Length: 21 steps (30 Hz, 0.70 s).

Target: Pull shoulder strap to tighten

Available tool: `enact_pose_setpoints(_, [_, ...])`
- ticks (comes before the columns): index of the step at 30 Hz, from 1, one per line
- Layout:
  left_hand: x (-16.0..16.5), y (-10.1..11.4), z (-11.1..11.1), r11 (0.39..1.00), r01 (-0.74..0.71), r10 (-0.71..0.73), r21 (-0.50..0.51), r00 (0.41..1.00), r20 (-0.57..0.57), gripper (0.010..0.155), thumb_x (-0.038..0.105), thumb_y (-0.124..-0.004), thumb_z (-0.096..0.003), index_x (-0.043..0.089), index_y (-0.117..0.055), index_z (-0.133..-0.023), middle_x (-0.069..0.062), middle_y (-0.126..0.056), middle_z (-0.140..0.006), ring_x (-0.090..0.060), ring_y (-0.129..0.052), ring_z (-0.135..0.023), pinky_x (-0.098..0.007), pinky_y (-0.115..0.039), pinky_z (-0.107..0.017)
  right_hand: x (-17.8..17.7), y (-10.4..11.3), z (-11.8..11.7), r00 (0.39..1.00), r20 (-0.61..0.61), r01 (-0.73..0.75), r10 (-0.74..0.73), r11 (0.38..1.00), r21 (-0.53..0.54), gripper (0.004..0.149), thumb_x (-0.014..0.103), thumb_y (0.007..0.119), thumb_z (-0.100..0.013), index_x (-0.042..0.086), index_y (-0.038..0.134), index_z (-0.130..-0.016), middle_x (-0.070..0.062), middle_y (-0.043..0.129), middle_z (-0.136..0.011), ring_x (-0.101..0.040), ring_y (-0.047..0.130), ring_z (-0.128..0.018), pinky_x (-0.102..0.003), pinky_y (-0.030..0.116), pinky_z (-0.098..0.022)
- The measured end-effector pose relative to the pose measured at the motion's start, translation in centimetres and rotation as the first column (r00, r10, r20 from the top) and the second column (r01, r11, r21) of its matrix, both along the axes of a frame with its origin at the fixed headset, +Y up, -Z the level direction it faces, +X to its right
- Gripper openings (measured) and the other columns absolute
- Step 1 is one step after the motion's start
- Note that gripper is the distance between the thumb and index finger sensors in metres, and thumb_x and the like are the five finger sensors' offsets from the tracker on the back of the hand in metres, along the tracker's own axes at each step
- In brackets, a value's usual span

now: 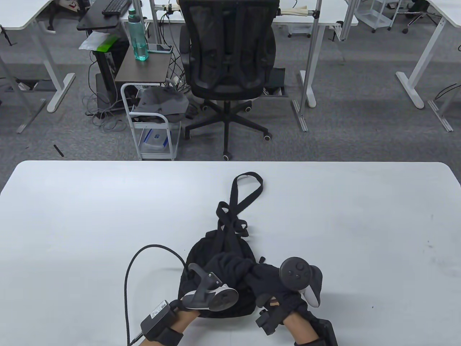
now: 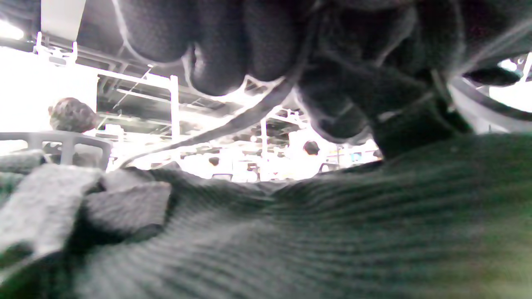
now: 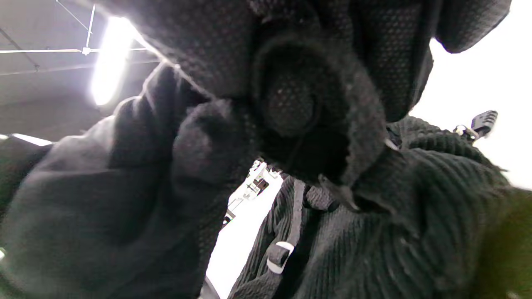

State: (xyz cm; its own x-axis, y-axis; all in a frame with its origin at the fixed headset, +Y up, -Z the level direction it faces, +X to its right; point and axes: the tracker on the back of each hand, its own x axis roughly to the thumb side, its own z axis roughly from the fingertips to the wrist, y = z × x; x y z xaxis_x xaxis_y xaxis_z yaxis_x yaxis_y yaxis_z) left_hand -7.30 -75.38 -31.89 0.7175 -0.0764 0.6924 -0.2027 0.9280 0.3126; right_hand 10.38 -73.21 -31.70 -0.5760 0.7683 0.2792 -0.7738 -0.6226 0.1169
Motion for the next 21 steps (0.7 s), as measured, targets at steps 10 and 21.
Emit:
enact_pose_setpoints(10, [-1.2, -0.8, -2.1, 0.996, -0.018, 0.012, -0.084, 0.998, -0.069, 0.065, 0.043, -0.056, -0.0367, 0.03, -0.058, -0.1, 0.006, -0.086, -0.085, -0.024, -0.085, -0.09, -0.046, -0.071, -0.071, 1.7, 0.6, -0.7, 1.0, 0.002, -0.001, 0.001, 0.997, -0.083, 0.036, 0.028, 0.085, -0.041, 0.0, 0.099, -0.058, -0.021, 0.101, -0.071, -0.048, 0.097, -0.064, -0.064, 0.071, -0.053])
enact_pose_setpoints(21, [0.2, 0.3, 0.5, 0.999, -0.015, 0.013, 0.051, 0.999, 0.039, 0.064, 0.044, -0.057, -0.0385, 0.027, -0.059, -0.1, 0.004, -0.087, -0.084, -0.024, -0.087, -0.088, -0.045, -0.074, -0.069, 0.5, 0.4, 0.0, 0.999, -0.031, 0.026, -0.027, 0.999, -0.029, 0.04, 0.035, 0.086, -0.042, 0.001, 0.098, -0.06, -0.023, 0.099, -0.073, -0.05, 0.096, -0.064, -0.064, 0.07, -0.052])
